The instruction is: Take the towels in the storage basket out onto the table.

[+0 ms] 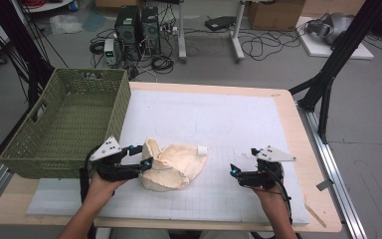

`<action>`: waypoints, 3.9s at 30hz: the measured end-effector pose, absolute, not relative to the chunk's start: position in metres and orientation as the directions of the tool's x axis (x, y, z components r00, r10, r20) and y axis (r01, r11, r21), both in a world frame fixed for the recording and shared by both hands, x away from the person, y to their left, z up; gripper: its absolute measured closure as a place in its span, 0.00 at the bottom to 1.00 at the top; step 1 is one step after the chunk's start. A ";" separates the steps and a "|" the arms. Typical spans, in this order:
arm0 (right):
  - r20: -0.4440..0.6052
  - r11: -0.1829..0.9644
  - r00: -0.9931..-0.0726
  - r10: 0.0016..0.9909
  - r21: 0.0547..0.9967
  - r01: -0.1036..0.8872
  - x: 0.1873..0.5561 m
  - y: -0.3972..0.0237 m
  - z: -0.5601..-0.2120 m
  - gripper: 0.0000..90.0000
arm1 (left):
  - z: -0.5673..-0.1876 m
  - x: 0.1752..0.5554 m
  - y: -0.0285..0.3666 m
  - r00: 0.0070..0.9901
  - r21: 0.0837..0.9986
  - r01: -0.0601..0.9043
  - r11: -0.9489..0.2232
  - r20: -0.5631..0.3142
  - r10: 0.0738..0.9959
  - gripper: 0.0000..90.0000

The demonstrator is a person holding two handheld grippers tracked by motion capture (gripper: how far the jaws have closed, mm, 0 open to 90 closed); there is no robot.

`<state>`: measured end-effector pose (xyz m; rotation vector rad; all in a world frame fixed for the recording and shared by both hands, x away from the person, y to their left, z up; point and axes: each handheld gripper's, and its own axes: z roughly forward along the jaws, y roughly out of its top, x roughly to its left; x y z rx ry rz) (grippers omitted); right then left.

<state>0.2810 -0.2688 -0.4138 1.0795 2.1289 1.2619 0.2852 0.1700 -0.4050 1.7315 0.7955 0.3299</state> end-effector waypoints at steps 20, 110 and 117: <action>0.007 0.514 -0.777 0.630 0.746 0.424 0.366 -0.163 -0.449 0.55 | -0.408 0.294 0.171 0.700 0.924 0.364 -0.116 -0.189 0.688 0.40; 0.039 0.425 -0.787 0.615 0.825 0.373 0.243 -0.286 -0.420 0.76 | -0.428 0.351 0.059 0.790 0.826 0.425 -0.371 -0.138 0.597 0.95; -0.007 0.314 -0.682 0.731 0.891 0.327 0.279 -0.291 -0.391 0.57 | -0.425 0.327 0.082 0.808 0.851 0.399 -0.342 -0.150 0.570 0.96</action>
